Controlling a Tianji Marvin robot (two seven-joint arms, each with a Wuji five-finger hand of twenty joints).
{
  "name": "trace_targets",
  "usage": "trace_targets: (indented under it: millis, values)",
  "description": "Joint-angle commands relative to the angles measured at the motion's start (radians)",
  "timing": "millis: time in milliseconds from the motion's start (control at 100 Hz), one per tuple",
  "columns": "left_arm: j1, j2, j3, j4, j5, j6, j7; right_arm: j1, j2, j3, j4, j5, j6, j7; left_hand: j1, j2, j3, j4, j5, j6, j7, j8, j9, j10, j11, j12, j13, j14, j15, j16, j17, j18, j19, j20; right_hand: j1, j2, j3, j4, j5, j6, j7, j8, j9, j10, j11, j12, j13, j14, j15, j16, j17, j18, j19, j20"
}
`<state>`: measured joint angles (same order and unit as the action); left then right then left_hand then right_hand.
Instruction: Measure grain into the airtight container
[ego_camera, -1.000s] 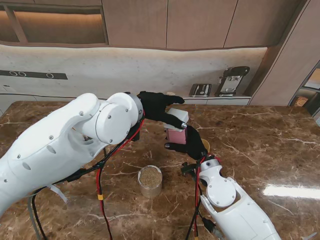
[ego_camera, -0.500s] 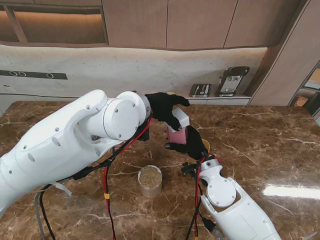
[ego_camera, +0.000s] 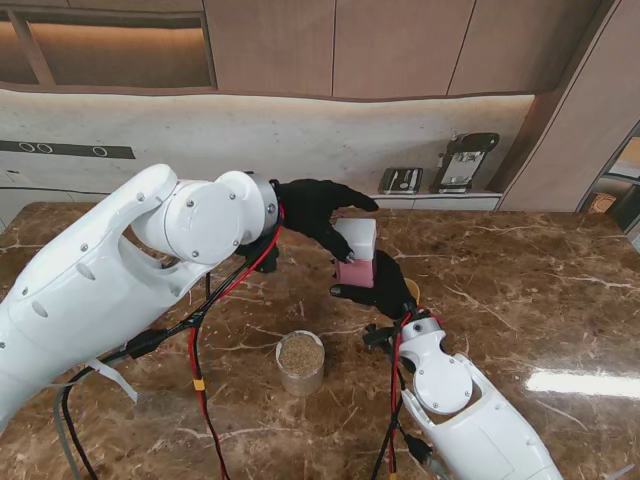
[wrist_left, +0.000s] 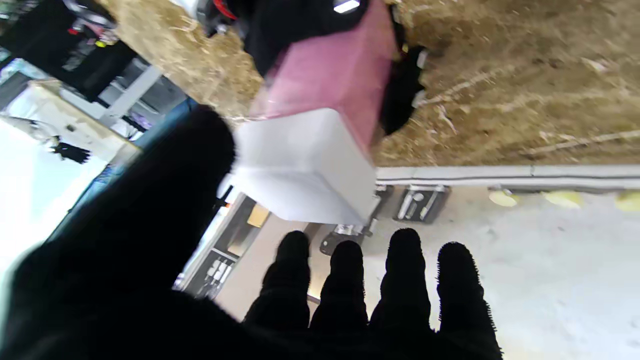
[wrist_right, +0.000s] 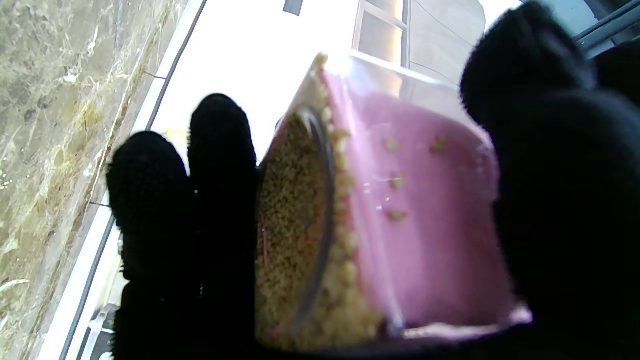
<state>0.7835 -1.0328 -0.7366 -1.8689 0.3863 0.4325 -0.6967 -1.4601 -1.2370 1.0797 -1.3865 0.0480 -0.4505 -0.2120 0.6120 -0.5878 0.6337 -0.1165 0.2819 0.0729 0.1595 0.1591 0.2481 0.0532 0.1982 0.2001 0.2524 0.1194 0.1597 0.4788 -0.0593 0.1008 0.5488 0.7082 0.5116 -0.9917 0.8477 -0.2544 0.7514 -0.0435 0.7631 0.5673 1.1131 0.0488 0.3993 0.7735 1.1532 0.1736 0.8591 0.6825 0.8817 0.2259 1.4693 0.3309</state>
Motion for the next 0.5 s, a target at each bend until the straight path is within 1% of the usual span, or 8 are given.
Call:
trace_targets:
  millis: [0, 80, 120, 170, 230, 380, 420, 490]
  values:
    - [0.019, 0.001, 0.002, -0.008, 0.004, 0.022, 0.033, -0.002, -0.003, 0.0, 0.001, 0.005, 0.003, 0.013, -0.069, 0.059, -0.205, 0.027, -0.046, 0.115, -0.021, 0.039, -0.011, 0.061, 0.012, 0.05, -0.014, 0.064, 0.018, 0.046, -0.022, 0.051, -0.018, 0.052, 0.184, 0.398, 0.229, -0.015, 0.121, -0.222, 0.166, -0.002, 0.113, -0.118, 0.173, 0.02, 0.033, -0.113, 0.012, 0.001, -0.002, -0.064, -0.019, 0.025]
    - [0.03, -0.005, 0.013, -0.022, 0.05, 0.068, 0.066, -0.002, -0.003, 0.0, 0.002, 0.004, 0.002, 0.014, -0.029, 0.158, -0.491, 0.065, -0.031, 0.155, -0.032, 0.08, 0.042, 0.102, 0.039, 0.141, 0.061, 0.109, 0.078, 0.134, -0.016, 0.114, 0.062, 0.094, 0.184, 0.398, 0.23, -0.014, 0.121, -0.221, 0.167, -0.001, 0.114, -0.118, 0.173, 0.02, 0.034, -0.113, 0.013, 0.001, -0.002, -0.064, -0.019, 0.025]
    - [0.028, -0.003, 0.024, -0.029, 0.09, 0.08, 0.066, -0.002, -0.003, 0.0, 0.003, 0.004, 0.003, 0.014, -0.014, 0.212, -0.625, 0.081, -0.019, 0.15, -0.03, 0.094, 0.066, 0.096, 0.06, 0.192, 0.136, 0.114, 0.142, 0.222, 0.016, 0.153, 0.121, 0.112, 0.184, 0.398, 0.23, -0.015, 0.121, -0.222, 0.166, -0.002, 0.114, -0.118, 0.173, 0.02, 0.034, -0.113, 0.013, 0.001, -0.002, -0.064, -0.019, 0.025]
    - [0.025, -0.002, 0.036, -0.035, 0.132, 0.087, 0.064, -0.002, -0.003, 0.0, 0.002, 0.004, 0.003, 0.014, -0.027, 0.219, -0.646, 0.083, -0.003, 0.131, -0.024, 0.107, 0.106, 0.082, 0.114, 0.284, 0.208, 0.114, 0.235, 0.359, 0.052, 0.216, 0.194, 0.136, 0.184, 0.398, 0.23, -0.015, 0.121, -0.222, 0.166, -0.002, 0.114, -0.116, 0.173, 0.02, 0.034, -0.113, 0.013, 0.001, -0.002, -0.064, -0.019, 0.025]
    - [0.016, 0.001, 0.053, -0.042, 0.178, 0.098, 0.054, -0.002, -0.003, 0.001, 0.003, 0.003, 0.003, 0.015, -0.054, 0.228, -0.652, 0.079, 0.044, 0.118, -0.006, 0.119, 0.195, 0.068, 0.196, 0.394, 0.287, 0.122, 0.328, 0.479, 0.098, 0.241, 0.267, 0.143, 0.183, 0.398, 0.23, -0.015, 0.122, -0.223, 0.166, -0.002, 0.113, -0.117, 0.173, 0.02, 0.034, -0.113, 0.013, 0.001, -0.002, -0.064, -0.019, 0.025]
    - [-0.016, 0.007, 0.079, -0.039, 0.173, 0.111, 0.025, -0.002, -0.002, 0.0, 0.003, 0.005, 0.002, 0.017, -0.007, 0.207, -0.639, 0.093, 0.107, 0.038, 0.112, 0.206, 0.256, 0.043, 0.264, 0.54, 0.306, 0.114, 0.402, 0.602, 0.101, 0.274, 0.344, 0.13, 0.183, 0.397, 0.231, -0.015, 0.122, -0.222, 0.166, -0.002, 0.113, -0.118, 0.173, 0.02, 0.034, -0.114, 0.013, 0.001, -0.002, -0.064, -0.019, 0.025]
    - [-0.022, 0.009, 0.084, -0.038, 0.178, 0.109, 0.017, -0.002, -0.002, 0.0, 0.003, 0.005, 0.002, 0.018, 0.074, 0.203, -0.589, 0.108, 0.093, -0.012, 0.16, 0.253, 0.239, 0.034, 0.253, 0.544, 0.288, 0.106, 0.391, 0.601, 0.085, 0.278, 0.336, 0.124, 0.183, 0.398, 0.231, -0.015, 0.121, -0.223, 0.166, -0.002, 0.113, -0.117, 0.173, 0.02, 0.034, -0.114, 0.013, 0.001, -0.002, -0.064, -0.019, 0.025]
    - [-0.035, 0.012, 0.09, -0.035, 0.178, 0.098, -0.002, -0.002, -0.002, 0.0, 0.003, 0.006, 0.001, 0.017, 0.079, 0.116, 0.072, 0.055, 0.038, -0.186, 0.264, 0.381, 0.186, 0.01, 0.223, 0.526, 0.23, 0.088, 0.35, 0.583, 0.054, 0.276, 0.299, 0.122, 0.183, 0.399, 0.23, -0.015, 0.121, -0.223, 0.166, -0.002, 0.113, -0.118, 0.172, 0.02, 0.034, -0.114, 0.013, 0.001, -0.002, -0.064, -0.019, 0.025]
